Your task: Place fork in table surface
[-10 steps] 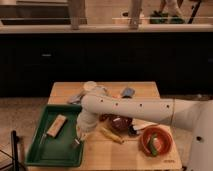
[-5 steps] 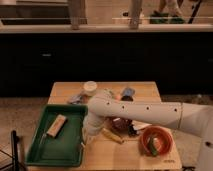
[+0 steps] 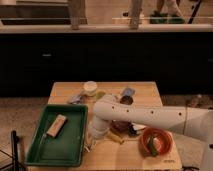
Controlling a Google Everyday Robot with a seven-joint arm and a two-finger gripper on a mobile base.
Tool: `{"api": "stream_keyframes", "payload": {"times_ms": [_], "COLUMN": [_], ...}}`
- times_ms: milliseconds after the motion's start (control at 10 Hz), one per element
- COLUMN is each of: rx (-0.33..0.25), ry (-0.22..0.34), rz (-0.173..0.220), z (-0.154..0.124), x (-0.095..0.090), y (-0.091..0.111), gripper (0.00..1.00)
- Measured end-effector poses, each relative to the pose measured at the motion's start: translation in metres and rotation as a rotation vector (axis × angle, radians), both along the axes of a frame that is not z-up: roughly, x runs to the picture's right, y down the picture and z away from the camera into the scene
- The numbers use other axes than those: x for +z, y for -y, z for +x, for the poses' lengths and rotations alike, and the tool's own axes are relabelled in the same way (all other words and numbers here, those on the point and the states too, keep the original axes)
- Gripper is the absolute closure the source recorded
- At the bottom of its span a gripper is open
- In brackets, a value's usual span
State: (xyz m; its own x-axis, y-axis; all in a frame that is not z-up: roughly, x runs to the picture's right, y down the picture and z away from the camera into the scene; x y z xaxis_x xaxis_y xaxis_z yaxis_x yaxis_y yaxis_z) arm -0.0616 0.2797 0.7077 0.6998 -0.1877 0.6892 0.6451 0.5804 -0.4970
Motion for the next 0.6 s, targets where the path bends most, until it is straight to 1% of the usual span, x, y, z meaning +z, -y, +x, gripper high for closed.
{"api": "stream_keyframes", "payload": {"times_ms": [100, 200, 400, 500, 600], "rx": [0.004, 0.015, 0.029, 0.040, 0.051], "ry": [-0.007, -0.025, -0.046, -0.060, -0.071], "rz": [-0.015, -0.047, -0.079, -0.093, -0.099], "z": [0.005, 0.015, 0.027, 0.031, 0.033], "x": [0.001, 0.003, 0.007, 0.010, 0.014], "y": [-0.006, -0.019, -0.033, -0.040, -0.045], "gripper": [0.98, 0.98, 0.98, 0.94, 0.86]}}
